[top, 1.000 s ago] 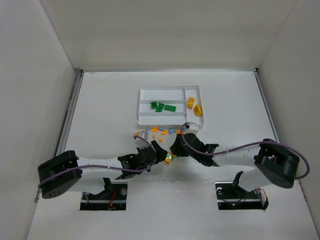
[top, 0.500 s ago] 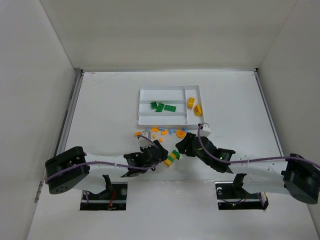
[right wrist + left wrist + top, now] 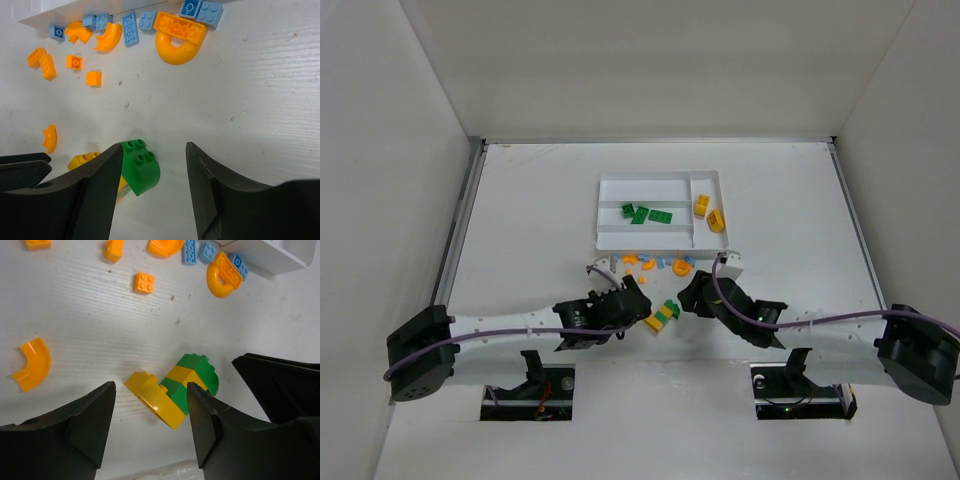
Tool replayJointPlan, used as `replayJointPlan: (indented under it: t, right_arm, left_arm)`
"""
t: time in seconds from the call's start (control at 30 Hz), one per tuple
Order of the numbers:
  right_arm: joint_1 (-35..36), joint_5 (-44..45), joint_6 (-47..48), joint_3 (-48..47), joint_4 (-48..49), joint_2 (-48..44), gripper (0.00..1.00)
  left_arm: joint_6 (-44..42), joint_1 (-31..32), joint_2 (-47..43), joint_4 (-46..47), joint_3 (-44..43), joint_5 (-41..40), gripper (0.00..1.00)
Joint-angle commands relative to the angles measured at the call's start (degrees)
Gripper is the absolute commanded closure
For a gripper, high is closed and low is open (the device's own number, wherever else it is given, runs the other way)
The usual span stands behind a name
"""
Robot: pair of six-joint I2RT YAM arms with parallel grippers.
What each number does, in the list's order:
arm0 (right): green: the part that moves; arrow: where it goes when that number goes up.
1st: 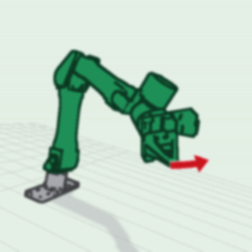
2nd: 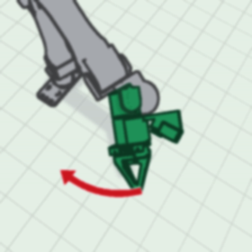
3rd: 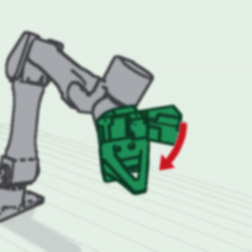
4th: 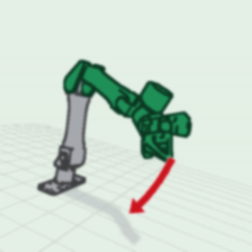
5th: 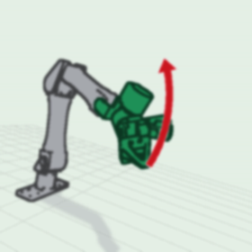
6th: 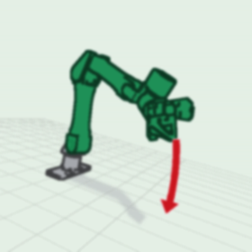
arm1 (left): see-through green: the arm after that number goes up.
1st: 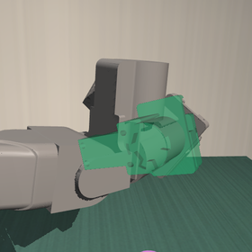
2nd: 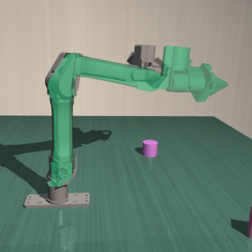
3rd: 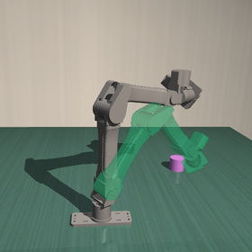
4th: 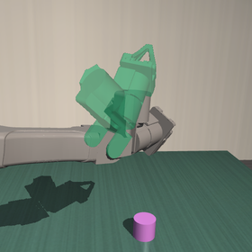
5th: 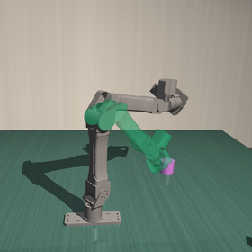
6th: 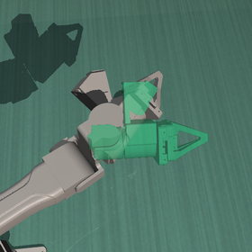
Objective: Sort the legos into containers by color
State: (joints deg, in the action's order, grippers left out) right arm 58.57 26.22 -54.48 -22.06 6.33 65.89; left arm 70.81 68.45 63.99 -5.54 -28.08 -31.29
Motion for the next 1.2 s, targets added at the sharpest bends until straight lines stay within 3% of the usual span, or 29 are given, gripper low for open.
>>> replayJointPlan:
  t: [0.0, 0.2, 0.43, 0.7, 0.9, 1.17]
  right_arm:
    - [-0.16, 1.64, 1.39, 0.79, 3.07, -1.81, 0.41]
    - [-0.08, 1.56, 2.36, 2.11, 5.1, -2.87, 0.41]
    - [-0.16, 1.12, 2.36, 5.8, 6.59, -7.69, 0.41]
    - [-0.95, 0.07, 2.62, 8.53, 5.98, -14.03, 0.4]
    - [-1.13, -0.99, 2.8, 9.06, 5.8, -14.47, 0.38]
    - [-1.04, -2.4, 2.8, 8.0, 6.24, -13.68, 0.37]
  left_arm:
    - [9.86, 0.59, 1.39, -8.7, -3.65, 0.25, 0.43]
    - [14.71, 1.82, 7.46, -11.24, -8.66, 1.05, 0.41]
    - [17.96, 1.74, 12.47, -14.67, -12.09, 1.14, 0.48]
    - [16.65, 0.5, 18.27, -13.1, -12.97, 0.09, 0.58]
    - [14.01, 1.03, 17.49, -10.64, -11.48, -4.48, 0.67]
    - [10.06, 0.33, 17.31, -5.63, -8.93, -5.36, 0.65]
